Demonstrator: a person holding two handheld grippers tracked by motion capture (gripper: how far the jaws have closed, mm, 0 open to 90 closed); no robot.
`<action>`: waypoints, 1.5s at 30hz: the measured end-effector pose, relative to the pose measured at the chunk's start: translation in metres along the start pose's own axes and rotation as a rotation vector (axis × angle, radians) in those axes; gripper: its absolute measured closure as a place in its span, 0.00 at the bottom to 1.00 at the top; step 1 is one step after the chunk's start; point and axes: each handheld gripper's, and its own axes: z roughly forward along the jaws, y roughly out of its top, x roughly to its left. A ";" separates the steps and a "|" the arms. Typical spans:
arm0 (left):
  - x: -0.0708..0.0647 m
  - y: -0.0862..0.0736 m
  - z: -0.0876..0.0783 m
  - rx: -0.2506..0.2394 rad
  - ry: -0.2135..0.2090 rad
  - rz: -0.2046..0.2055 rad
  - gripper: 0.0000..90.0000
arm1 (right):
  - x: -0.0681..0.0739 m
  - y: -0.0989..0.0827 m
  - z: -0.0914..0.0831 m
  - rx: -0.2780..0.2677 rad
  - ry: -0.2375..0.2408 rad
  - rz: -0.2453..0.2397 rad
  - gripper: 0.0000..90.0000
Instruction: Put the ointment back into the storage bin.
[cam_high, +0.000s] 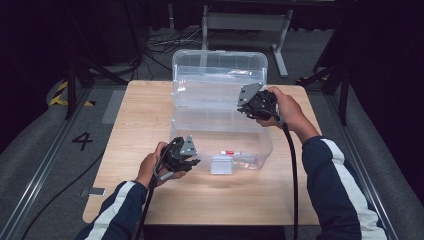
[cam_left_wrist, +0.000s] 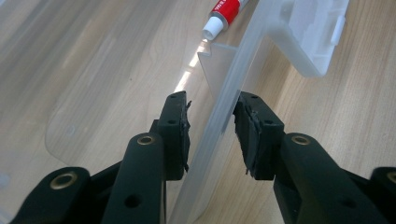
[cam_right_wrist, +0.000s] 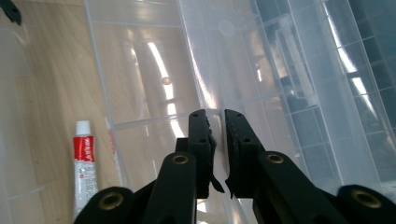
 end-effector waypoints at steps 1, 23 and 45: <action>0.000 0.000 0.000 0.000 0.000 0.000 0.72 | 0.000 0.000 0.000 0.000 0.000 0.000 0.92; -0.003 0.000 0.000 0.001 0.027 0.030 0.70 | 0.025 -0.024 -0.012 -0.123 0.055 0.100 0.89; -0.003 -0.001 0.001 -0.002 0.046 0.052 0.68 | 0.036 -0.033 -0.011 -0.180 0.049 0.149 0.87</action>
